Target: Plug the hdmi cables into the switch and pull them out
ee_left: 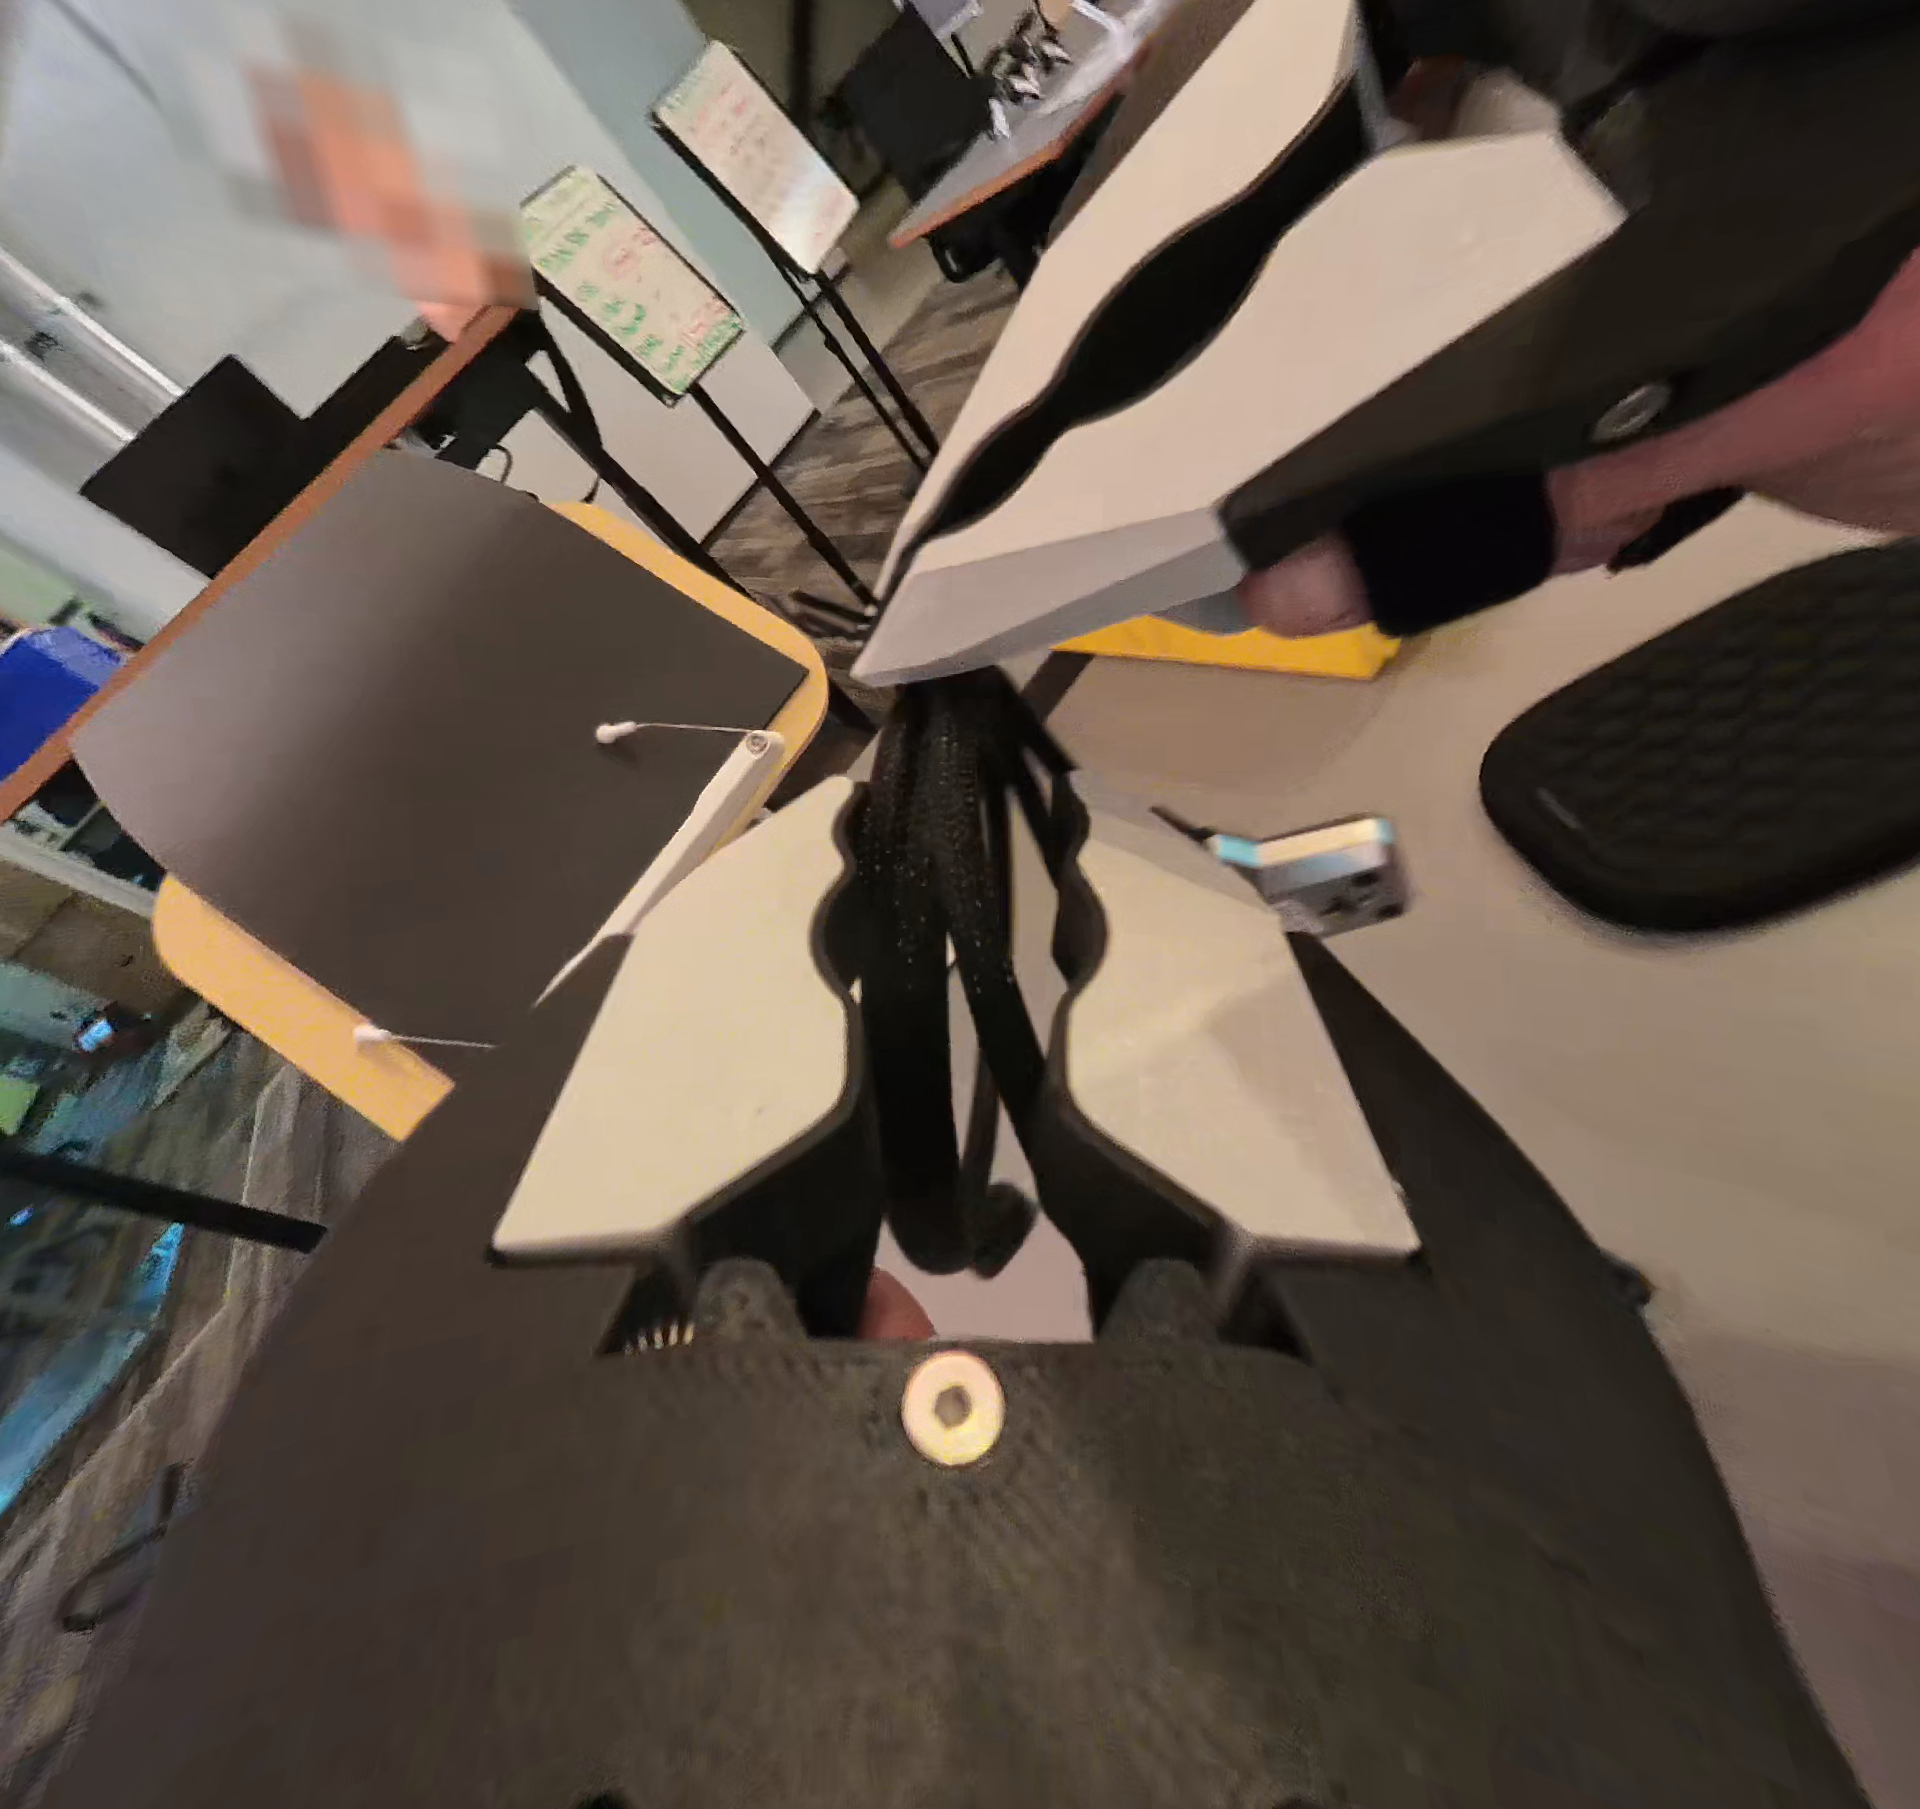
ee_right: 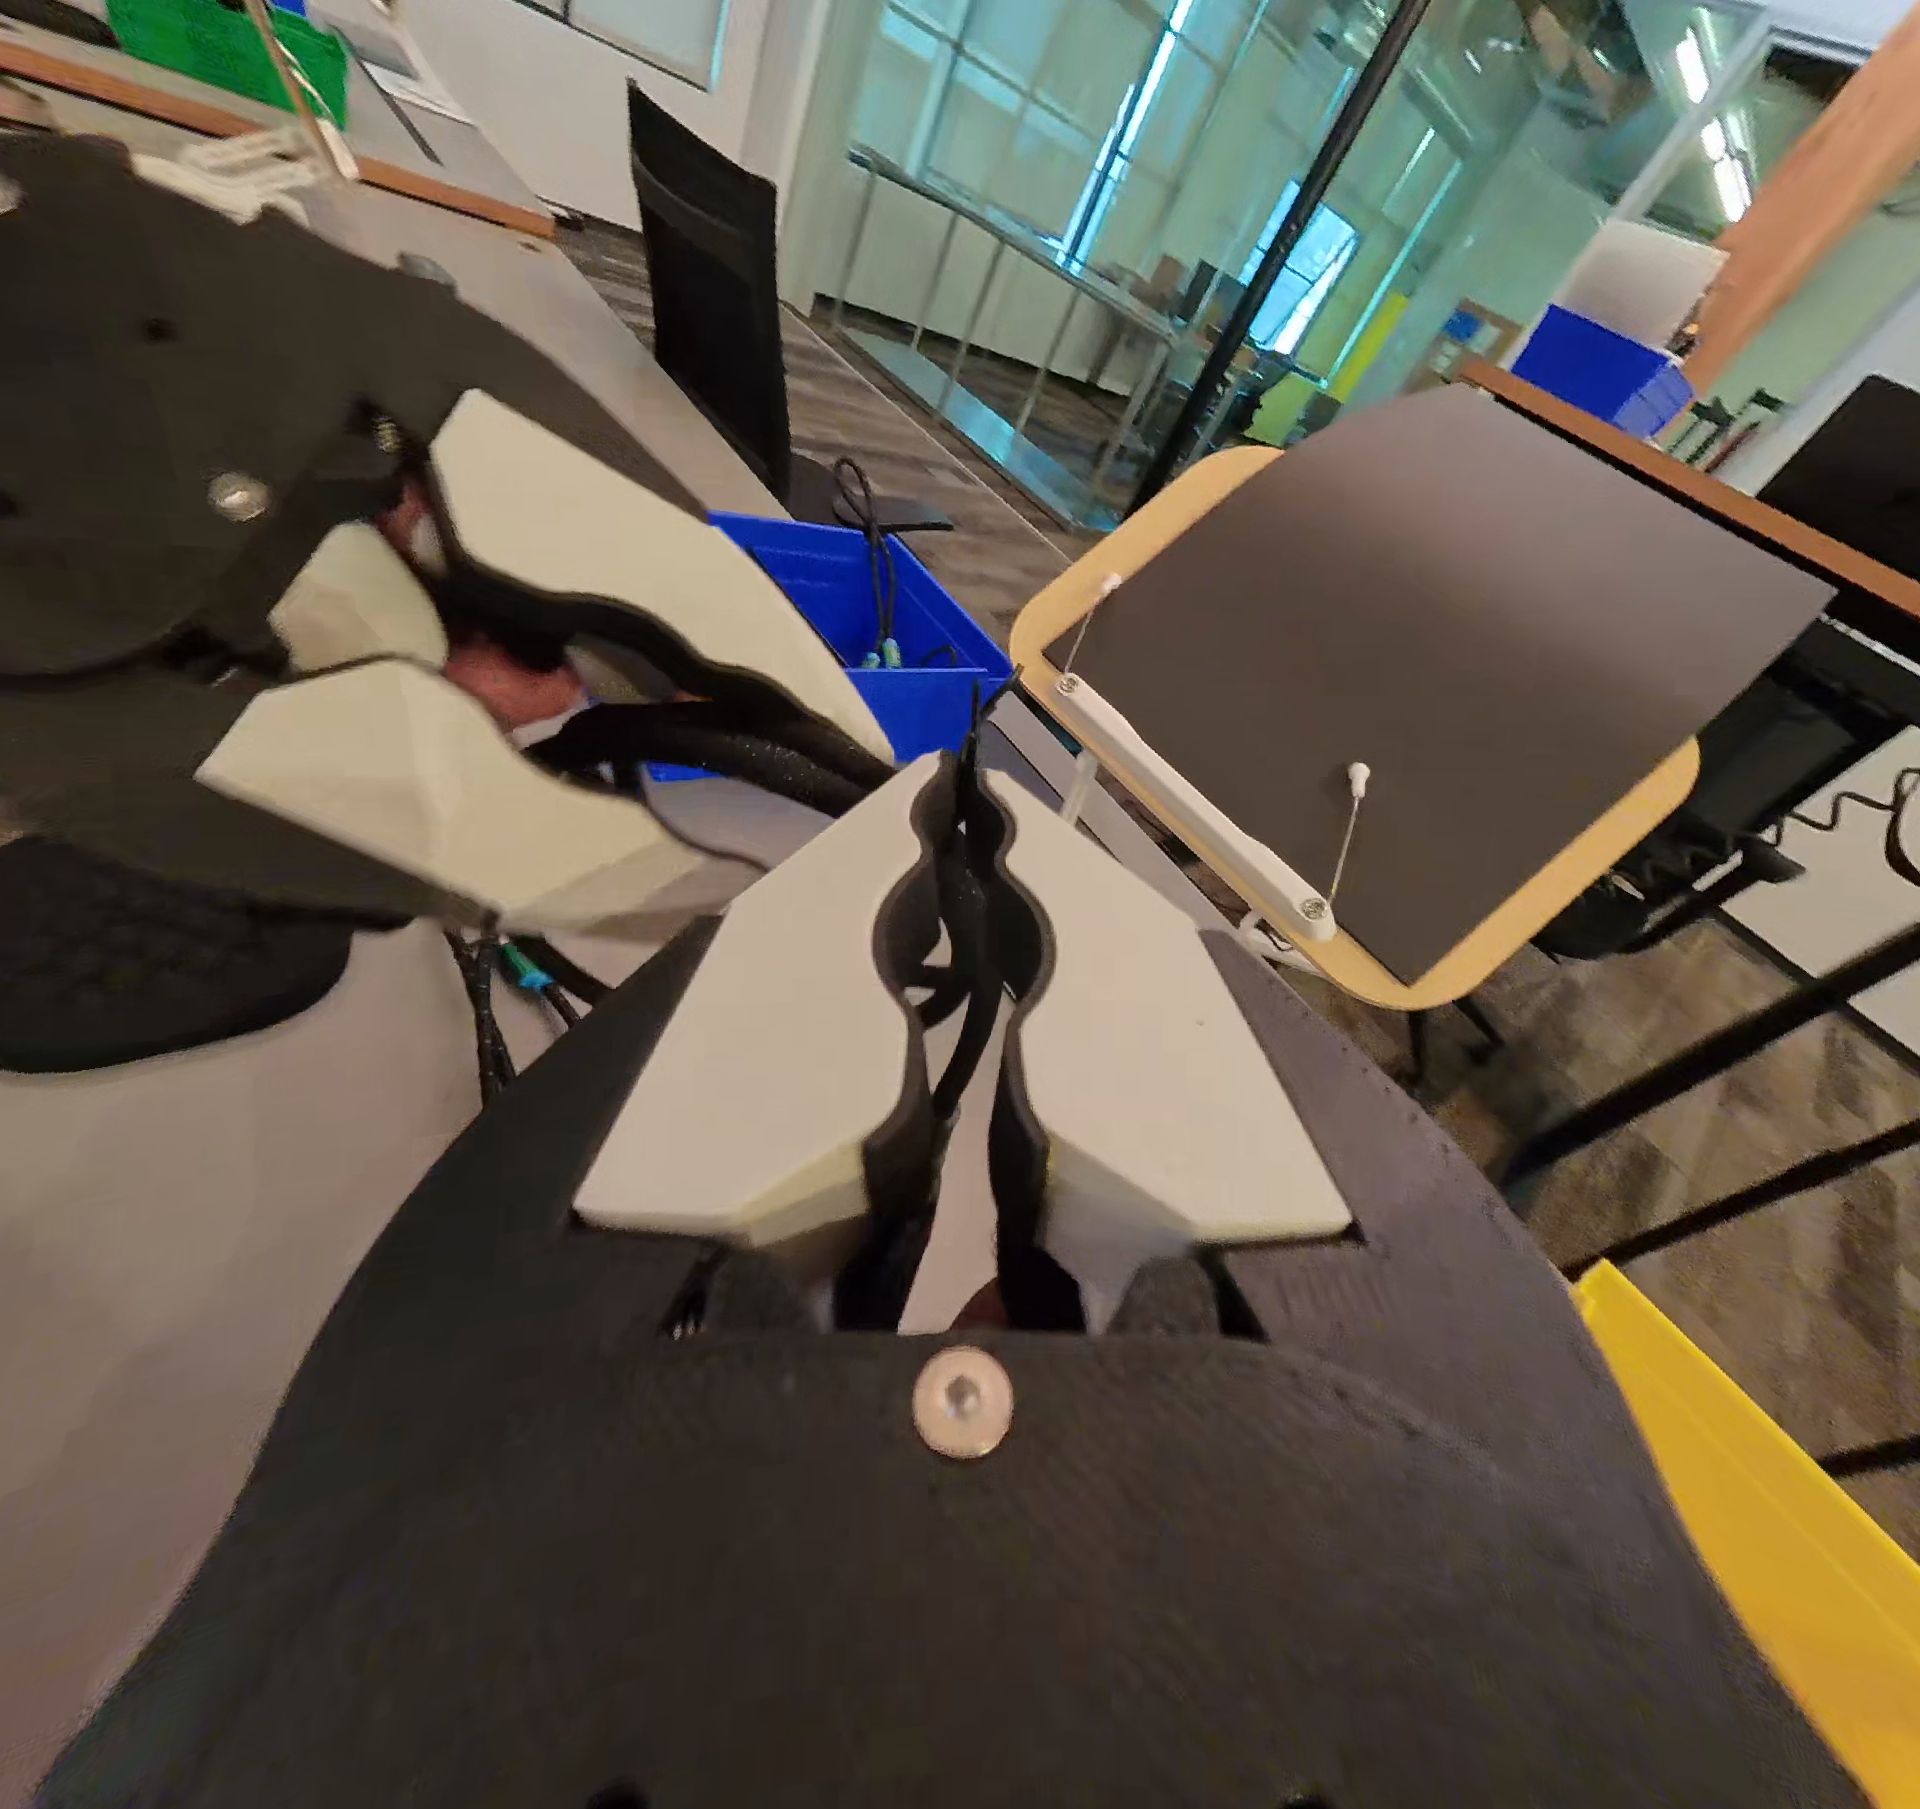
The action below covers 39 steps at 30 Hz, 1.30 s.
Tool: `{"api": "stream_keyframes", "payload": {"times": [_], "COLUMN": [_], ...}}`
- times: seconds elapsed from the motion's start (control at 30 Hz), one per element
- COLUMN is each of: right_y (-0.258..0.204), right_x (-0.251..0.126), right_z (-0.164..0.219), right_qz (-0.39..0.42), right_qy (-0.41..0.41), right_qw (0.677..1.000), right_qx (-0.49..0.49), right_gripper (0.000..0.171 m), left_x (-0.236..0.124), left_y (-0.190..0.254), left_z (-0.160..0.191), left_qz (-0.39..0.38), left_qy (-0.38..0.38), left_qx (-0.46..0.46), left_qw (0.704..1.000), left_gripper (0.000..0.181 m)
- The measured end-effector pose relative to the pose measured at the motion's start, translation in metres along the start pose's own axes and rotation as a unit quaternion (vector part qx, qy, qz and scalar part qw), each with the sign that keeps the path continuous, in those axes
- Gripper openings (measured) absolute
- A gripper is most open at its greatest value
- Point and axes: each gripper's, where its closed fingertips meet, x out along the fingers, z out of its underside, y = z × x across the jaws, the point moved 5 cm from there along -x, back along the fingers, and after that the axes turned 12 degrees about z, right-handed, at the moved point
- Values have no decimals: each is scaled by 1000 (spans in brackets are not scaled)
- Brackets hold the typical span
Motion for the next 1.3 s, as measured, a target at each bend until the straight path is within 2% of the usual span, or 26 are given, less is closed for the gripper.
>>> {"api": "stream_keyframes", "payload": {"times": [0.17,0.27,0.37,0.5,0.53,0.63,0.67,0.73,0.83,0.9,1.0,1.13,1.2,1.23,1.3], "right_y": [1,2,2,2,4,6,6,4,-1,-5,-7,-11,-12,-12,-10], "right_x": [8,9,9,5,4,4,4,6,9,9,8,4,-3,-7,-14], "right_z": [5,8,7,2,1,4,4,4,3,1,0,-3,-4,-5,-7], "right_qz": [22,14,-3,-45,-48,-44,-45,-48,-51,-55,-56,-90,-127,-144,-177], "right_qy": [-11,-4,12,56,62,59,60,59,55,53,50,69,95,109,144], "right_qw": [1000,1000,999,993,992,993,992,992,993,993,994,990,983,978,965], "right_qx": [4,18,40,90,97,94,97,96,91,84,74,79,95,105,129], "right_gripper": [0,0,0,0,0,0,0,0,0,0,0,0,0,0,0], "left_x": [5,1,-10,-30,-36,-59,-61,-53,-51,-44,-36,-38,-66,-82,-107], "left_y": [28,36,30,22,18,0,-1,5,24,23,32,60,64,58,25], "left_z": [-5,-7,-8,-12,-13,-11,-8,1,0,3,-1,-10,-16,-19,-22], "left_qz": [-31,29,109,221,235,220,203,156,168,145,231,313,363,372,334], "left_qy": [94,151,220,279,295,360,354,292,286,264,269,253,289,310,337], "left_qx": [-47,-100,-183,-226,-236,-272,-268,-242,-232,-211,-248,-184,-130,-113,-96], "left_qw": [994,983,952,907,896,865,873,912,914,930,902,897,876,868,875], "left_gripper": [59,69,66,70,69,48,41,32,22,22,19,26,18,23,26]}}
